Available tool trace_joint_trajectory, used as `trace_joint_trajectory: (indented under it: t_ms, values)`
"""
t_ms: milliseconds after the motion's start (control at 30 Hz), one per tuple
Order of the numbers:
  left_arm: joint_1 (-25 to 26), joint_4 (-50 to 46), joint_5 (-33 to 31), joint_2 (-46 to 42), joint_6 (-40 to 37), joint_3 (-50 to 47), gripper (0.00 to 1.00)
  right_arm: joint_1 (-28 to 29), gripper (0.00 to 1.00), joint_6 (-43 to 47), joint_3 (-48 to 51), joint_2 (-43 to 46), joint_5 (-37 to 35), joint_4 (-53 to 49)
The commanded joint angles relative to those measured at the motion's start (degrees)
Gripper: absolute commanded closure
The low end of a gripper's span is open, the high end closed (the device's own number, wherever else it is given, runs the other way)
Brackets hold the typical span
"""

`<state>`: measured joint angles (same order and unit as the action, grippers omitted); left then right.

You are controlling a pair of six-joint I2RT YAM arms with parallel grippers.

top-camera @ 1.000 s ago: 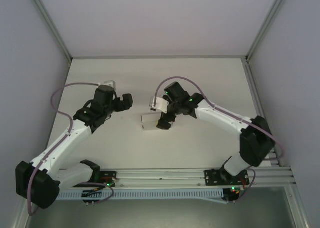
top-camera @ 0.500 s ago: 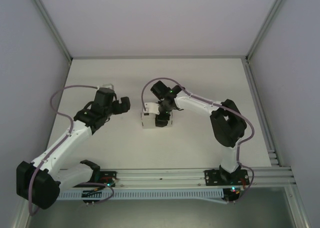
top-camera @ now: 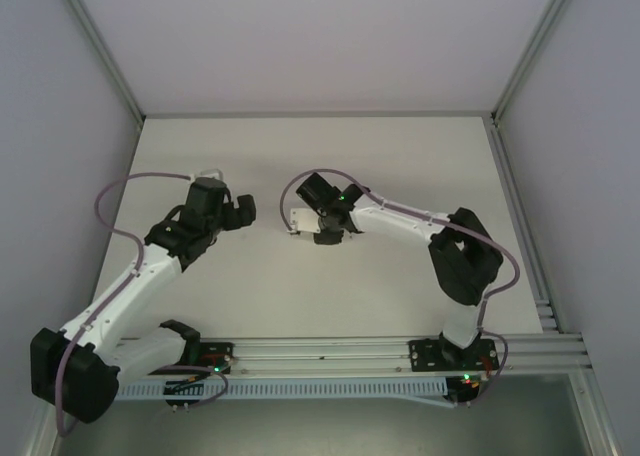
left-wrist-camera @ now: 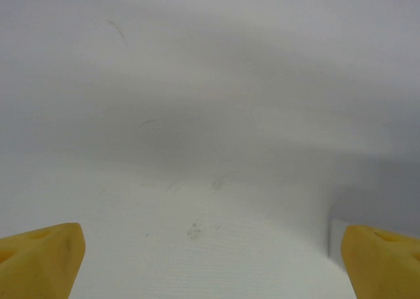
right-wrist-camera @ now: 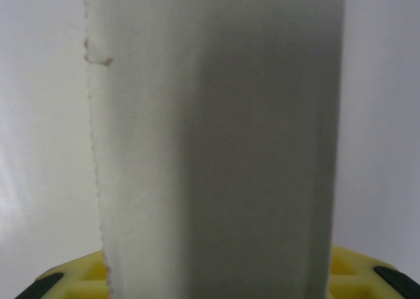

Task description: Assemble paper box

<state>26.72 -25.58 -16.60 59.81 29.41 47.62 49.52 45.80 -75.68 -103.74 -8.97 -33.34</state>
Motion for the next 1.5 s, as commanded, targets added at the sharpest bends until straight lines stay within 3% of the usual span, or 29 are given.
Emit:
trace_joint_trajectory:
  t_ms: [0, 167, 333, 400, 567, 667, 867, 1000, 1133, 1367, 1467]
  values:
    - [-0.4, -1.2, -2.7, -1.5, 0.4, -1.1, 0.00, -0.4, 0.67, 7.0, 7.5, 3.4, -13.5, 16.1]
    - [-0.7, -0.7, -2.9, -1.1, 0.7, -1.3, 0.00, -1.0, 0.65, 17.2, 20.4, 4.2, -12.9, 40.2]
    - [-0.8, -0.4, -2.8, -1.1, 0.7, -0.8, 0.00, -2.1, 0.54, 16.9, 24.2, 3.8, -10.7, 44.9]
    - [-0.9, -0.4, -2.9, -1.3, 0.7, -1.0, 0.00, -2.1, 0.49, 15.9, 24.8, 4.0, -10.6, 44.4]
    - [-1.0, -0.3, -2.9, -1.0, 0.9, -0.8, 0.00, -1.6, 0.22, 9.9, 21.5, 5.6, -7.7, 33.8]
    - [-1.1, -0.3, -2.9, -1.0, 0.7, -0.8, 0.00, -1.2, 0.15, 8.7, 21.5, 8.1, -4.9, 31.3]
    - [-1.1, -0.2, -2.7, -0.8, 0.7, -0.6, 0.00, -0.3, 0.09, 5.1, 15.0, 10.6, 0.9, 16.3]
    - [-1.2, -0.1, -2.7, -0.9, 0.6, -0.5, 0.00, 0.1, 0.01, 3.9, 13.5, 12.4, 4.7, 13.8]
    - [-1.2, 0.3, -2.4, -1.0, 0.5, -0.6, 0.00, 0.0, 0.00, 2.9, 11.8, 14.3, 7.6, 11.3]
    - [-1.5, 3.2, -2.3, -1.8, 0.2, 0.2, 0.00, -3.7, 0.00, -7.4, 14.1, 22.5, 10.7, 20.2]
    - [-1.6, 5.3, -1.9, -2.2, 0.1, 0.1, 0.00, -6.9, 0.00, -14.7, 16.5, 27.8, 6.5, 26.5]
